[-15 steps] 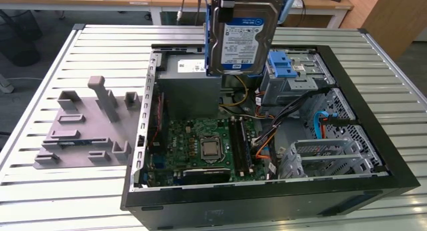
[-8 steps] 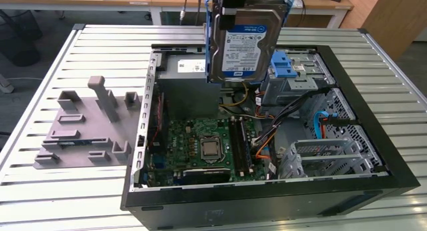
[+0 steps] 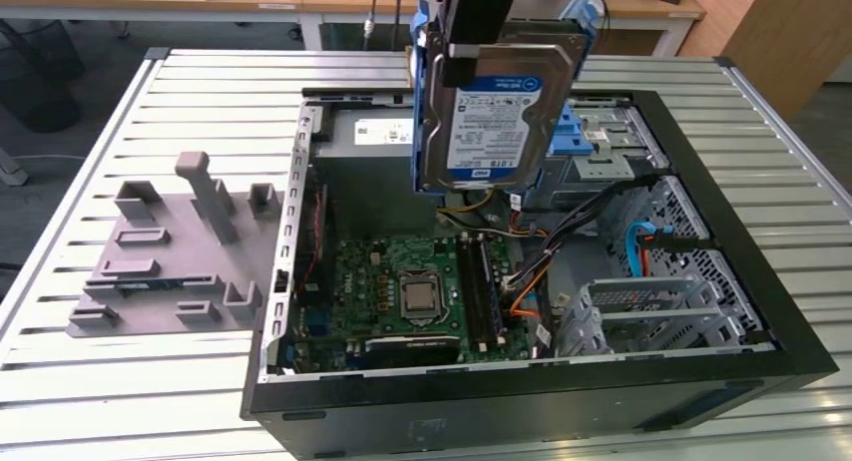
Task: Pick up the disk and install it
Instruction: 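Insert the disk into the insertion slot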
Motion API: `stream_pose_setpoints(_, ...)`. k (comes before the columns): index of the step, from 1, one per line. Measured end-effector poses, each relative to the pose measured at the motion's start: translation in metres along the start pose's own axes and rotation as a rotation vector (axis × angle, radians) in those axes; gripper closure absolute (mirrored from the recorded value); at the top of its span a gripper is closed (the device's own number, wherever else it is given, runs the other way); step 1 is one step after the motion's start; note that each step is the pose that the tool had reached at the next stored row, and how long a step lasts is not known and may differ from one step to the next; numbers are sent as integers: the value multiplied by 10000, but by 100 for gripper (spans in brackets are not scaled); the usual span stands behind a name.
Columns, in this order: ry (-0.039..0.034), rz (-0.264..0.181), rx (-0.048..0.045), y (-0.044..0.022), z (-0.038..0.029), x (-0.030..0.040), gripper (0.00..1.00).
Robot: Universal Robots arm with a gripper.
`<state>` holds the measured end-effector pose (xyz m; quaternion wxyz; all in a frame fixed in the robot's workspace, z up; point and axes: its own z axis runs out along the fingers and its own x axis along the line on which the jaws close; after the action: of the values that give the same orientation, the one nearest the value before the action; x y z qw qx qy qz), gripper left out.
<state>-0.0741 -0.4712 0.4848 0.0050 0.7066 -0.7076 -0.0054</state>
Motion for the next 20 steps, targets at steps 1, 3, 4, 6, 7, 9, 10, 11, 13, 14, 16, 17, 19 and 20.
stream_pose_setpoints(1, 1, 0, -1, -1, 3, 40, 64)
stream_pose_setpoints(3, -4, -1, 1, -6, 8, 90, 64)
stream_pose_setpoints(4, -9, -1, 0, -9, 8, 106, 64)
stream_pose_setpoints(6, -61, -2, 3, -12, 9, 129, 64)
stream_pose_setpoints(7, -109, -2, 4, -12, 11, 140, 64)
stream_pose_setpoints(9, -236, -4, 7, -14, 17, 161, 64)
stream_pose_setpoints(10, -297, -5, 9, -15, 21, 172, 64)
stream_pose_setpoints(11, -348, -6, 9, -16, 25, 186, 64)
stream_pose_setpoints(13, -368, -6, 11, -20, 35, 235, 64)
stream_pose_setpoints(14, -368, -6, 11, -22, 41, 271, 64)
stream_pose_setpoints(16, -370, -6, 12, -29, 53, 338, 64)
stream_pose_setpoints(17, -368, -6, 11, -35, 57, 369, 64)
stream_pose_setpoints(19, -368, -6, 11, -55, 67, 423, 64)
stream_pose_setpoints(20, -372, -6, 13, -87, 71, 434, 64)
